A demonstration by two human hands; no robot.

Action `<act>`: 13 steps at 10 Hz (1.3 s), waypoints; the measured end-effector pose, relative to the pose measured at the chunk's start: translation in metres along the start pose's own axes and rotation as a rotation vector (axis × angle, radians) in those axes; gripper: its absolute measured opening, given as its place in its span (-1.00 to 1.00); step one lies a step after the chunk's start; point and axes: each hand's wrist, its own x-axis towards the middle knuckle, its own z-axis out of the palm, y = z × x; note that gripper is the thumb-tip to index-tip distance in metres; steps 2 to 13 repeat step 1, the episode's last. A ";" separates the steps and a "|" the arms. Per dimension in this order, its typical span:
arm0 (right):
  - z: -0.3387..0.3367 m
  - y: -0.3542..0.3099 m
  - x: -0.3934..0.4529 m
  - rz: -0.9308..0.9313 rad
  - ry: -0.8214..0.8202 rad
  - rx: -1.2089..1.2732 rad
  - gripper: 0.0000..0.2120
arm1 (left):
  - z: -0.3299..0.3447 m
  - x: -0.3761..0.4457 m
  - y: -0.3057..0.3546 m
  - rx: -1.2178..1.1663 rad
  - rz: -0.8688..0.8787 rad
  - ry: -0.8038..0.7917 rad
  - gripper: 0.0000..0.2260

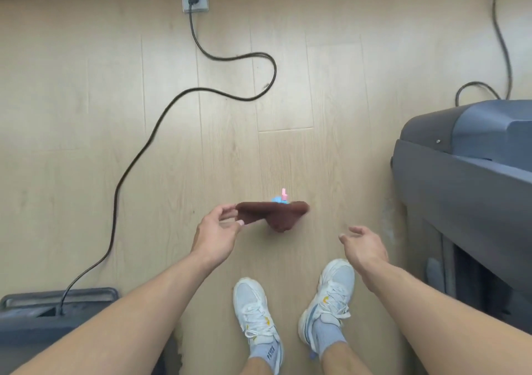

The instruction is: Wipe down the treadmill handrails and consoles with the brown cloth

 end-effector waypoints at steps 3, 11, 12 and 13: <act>-0.024 -0.008 -0.057 -0.080 -0.058 0.053 -0.65 | -0.018 -0.048 0.018 -0.073 -0.009 -0.007 -0.71; -0.024 -0.008 -0.057 -0.080 -0.058 0.053 -0.65 | -0.018 -0.048 0.018 -0.073 -0.009 -0.007 -0.71; -0.024 -0.008 -0.057 -0.080 -0.058 0.053 -0.65 | -0.018 -0.048 0.018 -0.073 -0.009 -0.007 -0.71; -0.024 -0.008 -0.057 -0.080 -0.058 0.053 -0.65 | -0.018 -0.048 0.018 -0.073 -0.009 -0.007 -0.71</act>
